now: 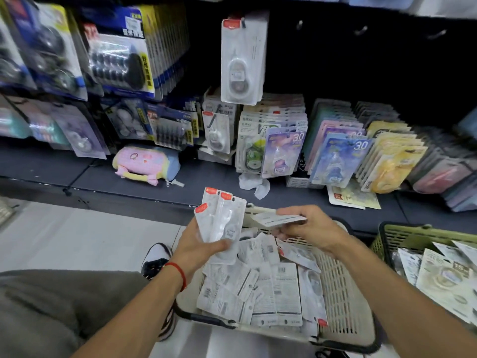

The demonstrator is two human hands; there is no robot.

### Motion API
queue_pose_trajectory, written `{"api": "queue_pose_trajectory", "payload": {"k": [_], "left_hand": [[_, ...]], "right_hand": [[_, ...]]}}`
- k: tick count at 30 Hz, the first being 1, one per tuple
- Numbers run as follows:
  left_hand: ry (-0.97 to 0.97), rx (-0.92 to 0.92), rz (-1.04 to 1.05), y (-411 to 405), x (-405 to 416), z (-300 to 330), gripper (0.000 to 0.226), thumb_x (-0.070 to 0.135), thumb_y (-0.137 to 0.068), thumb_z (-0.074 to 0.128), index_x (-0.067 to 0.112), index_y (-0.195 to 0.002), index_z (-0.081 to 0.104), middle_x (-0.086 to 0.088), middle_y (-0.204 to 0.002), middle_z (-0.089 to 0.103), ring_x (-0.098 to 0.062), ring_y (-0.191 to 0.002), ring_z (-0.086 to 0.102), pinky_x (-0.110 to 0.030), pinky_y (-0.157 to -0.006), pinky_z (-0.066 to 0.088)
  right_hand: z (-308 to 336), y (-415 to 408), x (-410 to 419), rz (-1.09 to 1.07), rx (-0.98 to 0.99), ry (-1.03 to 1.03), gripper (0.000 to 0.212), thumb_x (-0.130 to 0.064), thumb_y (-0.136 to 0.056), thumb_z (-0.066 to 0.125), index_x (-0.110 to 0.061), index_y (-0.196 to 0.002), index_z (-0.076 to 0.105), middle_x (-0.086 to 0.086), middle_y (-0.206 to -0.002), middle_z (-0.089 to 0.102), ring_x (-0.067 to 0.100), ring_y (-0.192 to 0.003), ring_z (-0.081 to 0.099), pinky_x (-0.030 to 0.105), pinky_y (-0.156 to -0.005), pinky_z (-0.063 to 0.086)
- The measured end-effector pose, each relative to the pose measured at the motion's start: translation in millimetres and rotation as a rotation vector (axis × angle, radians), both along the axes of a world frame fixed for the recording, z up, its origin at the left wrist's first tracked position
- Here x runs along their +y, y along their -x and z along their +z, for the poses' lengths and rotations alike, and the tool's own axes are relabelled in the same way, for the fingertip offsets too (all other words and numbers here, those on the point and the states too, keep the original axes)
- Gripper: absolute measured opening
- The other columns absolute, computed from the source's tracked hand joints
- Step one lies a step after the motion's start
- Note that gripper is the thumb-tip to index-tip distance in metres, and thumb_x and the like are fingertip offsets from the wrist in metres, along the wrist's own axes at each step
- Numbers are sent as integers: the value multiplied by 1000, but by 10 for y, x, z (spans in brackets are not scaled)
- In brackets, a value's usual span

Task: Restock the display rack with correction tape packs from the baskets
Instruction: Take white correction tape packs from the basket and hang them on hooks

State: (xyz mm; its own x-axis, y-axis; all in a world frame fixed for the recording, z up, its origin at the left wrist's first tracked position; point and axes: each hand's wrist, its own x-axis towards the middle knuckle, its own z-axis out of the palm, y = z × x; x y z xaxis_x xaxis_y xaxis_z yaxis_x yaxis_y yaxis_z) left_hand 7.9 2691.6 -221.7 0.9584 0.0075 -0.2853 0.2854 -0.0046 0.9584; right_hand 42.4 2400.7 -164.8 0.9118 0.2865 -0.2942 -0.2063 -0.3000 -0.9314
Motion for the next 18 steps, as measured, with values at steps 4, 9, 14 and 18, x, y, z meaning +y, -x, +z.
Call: {"api": "queue_pose_trajectory", "payload": {"k": [4,9,14,18], "left_hand": [[61,-41,-44,-108,-30,309,78,2,-70,96,27,-135,60,6,-120,78,-17,-111,75,-37,-91,62],[172,-68,-188,-329,-122,854,77,-1,-76,91,20,-142,57,-5,-128,75,-28,-118,72,-47,-95,61],[294,-19,-408,-539,-313,1350,74,12,-81,84,27,-146,52,-7,-137,71,-32,-124,70,-46,-90,62],[295,-43,-487,-740,-403,1617,74,20,-83,84,38,-146,48,-3,-140,70,-32,-125,69,-57,-91,59]], "right_hand": [[433,-128,-15,30,-93,199,19,-28,-102,66,-13,-94,74,10,-82,79,23,-50,68,28,-48,55],[806,-248,-180,6,-86,128,41,-45,-102,58,-8,-85,59,5,-62,58,14,-51,49,25,-51,40],[1046,-303,-120,6,-118,-82,51,-48,-103,55,2,-96,62,14,-78,70,22,-60,62,30,-56,53],[1136,-379,108,-237,-246,-30,49,-51,-100,60,-3,-88,58,4,-66,63,22,-54,59,32,-49,49]]}}
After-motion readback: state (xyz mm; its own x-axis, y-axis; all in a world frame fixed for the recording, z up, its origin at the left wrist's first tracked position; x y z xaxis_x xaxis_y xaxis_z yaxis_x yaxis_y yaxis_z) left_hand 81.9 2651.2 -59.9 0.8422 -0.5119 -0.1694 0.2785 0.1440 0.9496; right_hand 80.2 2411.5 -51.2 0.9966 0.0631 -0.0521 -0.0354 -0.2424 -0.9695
